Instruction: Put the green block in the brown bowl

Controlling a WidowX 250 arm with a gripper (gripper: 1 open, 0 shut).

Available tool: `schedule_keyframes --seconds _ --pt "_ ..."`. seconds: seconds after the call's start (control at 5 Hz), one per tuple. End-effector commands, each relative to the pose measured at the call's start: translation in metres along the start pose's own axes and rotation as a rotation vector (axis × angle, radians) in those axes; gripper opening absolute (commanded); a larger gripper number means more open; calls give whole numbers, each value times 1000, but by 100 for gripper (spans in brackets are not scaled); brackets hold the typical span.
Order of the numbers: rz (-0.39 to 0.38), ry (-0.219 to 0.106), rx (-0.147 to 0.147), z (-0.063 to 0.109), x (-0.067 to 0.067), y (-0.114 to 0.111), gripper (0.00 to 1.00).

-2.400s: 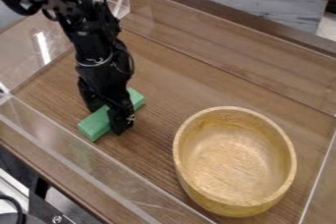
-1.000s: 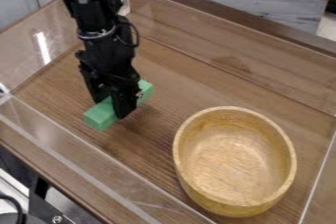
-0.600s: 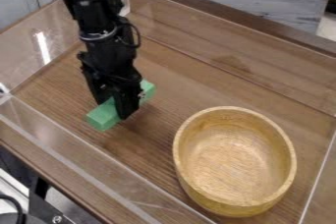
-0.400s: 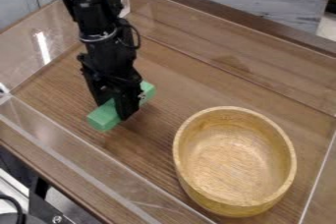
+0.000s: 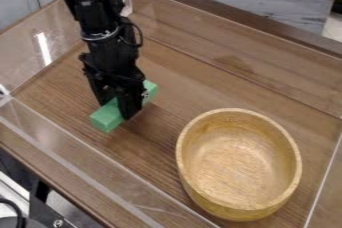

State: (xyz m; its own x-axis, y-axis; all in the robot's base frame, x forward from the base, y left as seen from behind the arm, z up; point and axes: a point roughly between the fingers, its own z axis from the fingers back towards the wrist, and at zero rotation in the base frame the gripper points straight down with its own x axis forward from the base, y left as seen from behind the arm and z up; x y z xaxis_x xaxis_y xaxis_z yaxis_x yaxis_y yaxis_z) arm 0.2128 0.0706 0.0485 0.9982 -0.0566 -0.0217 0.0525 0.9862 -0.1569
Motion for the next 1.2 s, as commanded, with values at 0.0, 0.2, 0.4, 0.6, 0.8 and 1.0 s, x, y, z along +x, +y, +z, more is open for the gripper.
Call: schedule_keyframes --seconds 0.0,0.2,0.4,0.6,0.8,1.0 --pt "7 -23 17 23 9 -5 0" --pt "-4 -4 10 35 10 -19 0" --pt "-45 10 7 51 13 -43 0" --pt "-176 26 6 61 17 -96 0" --pt "-407 50 17 53 -8 -149 0" --pt "-553 57 39 37 -19 -199 0"
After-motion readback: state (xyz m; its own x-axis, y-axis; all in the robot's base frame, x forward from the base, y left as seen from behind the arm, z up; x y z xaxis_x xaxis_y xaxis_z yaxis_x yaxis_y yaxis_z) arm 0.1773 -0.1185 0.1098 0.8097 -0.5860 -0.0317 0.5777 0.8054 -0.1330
